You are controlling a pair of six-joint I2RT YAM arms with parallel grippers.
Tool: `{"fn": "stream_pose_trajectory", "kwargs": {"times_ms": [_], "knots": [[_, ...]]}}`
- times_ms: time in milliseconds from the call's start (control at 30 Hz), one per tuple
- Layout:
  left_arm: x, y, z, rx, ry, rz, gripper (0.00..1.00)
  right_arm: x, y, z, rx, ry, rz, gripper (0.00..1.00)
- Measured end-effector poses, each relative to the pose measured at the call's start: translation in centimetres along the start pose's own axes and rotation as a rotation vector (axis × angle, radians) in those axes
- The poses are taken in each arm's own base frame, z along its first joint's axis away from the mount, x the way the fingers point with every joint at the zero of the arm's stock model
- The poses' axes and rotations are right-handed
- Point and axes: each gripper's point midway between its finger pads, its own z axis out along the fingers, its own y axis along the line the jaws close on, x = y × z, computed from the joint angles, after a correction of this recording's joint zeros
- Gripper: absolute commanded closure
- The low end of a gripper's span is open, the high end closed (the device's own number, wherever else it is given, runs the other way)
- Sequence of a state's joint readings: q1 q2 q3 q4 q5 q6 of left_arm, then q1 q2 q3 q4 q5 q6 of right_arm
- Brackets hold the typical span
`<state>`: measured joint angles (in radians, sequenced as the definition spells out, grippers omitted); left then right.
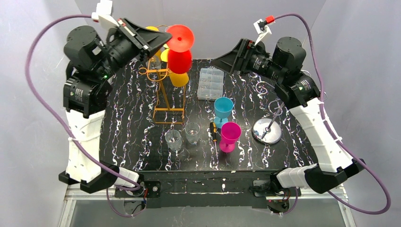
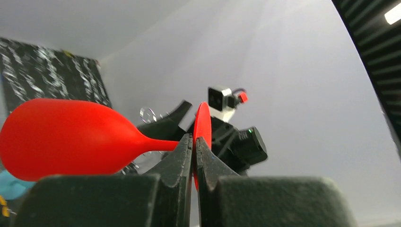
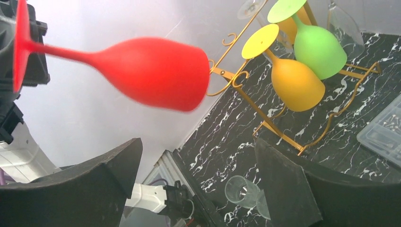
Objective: Take the wine glass off the wine glass rack
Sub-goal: Pick up the wine glass from the wine rack, then place the wine glass at the center of the board.
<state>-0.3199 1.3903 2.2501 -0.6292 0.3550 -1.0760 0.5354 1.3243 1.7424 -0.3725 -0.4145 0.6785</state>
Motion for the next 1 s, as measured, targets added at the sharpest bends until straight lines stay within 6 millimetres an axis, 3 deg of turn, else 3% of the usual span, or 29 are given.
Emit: {"fn": "stream_pose_trajectory", "kwargs": {"times_ms": [167,367,533,1000], "knots": [[2.4,-1.1,2.1,0.056,0.097,-0.082,1.00,-1.2,-0.6,-0.2,0.002,-0.035,-0.014,0.02],[2.4,-2.0,3.6,0.114,0.123,-0.198,1.00,-2.5,-2.7,-0.8,0.013,-0.076,-0.011,0.02],[2.4,-3.2,4.5,0.177,0.153,-0.303,1.00,-3.4,-3.2,-0.8,-0.045,-0.111,0.016,0.02],[2.2,-2.9,6.9,0.235,0.177,-0.487,1.00,-2.5,-2.9,-0.3,-0.225,-0.160,0.202,0.02]]}}
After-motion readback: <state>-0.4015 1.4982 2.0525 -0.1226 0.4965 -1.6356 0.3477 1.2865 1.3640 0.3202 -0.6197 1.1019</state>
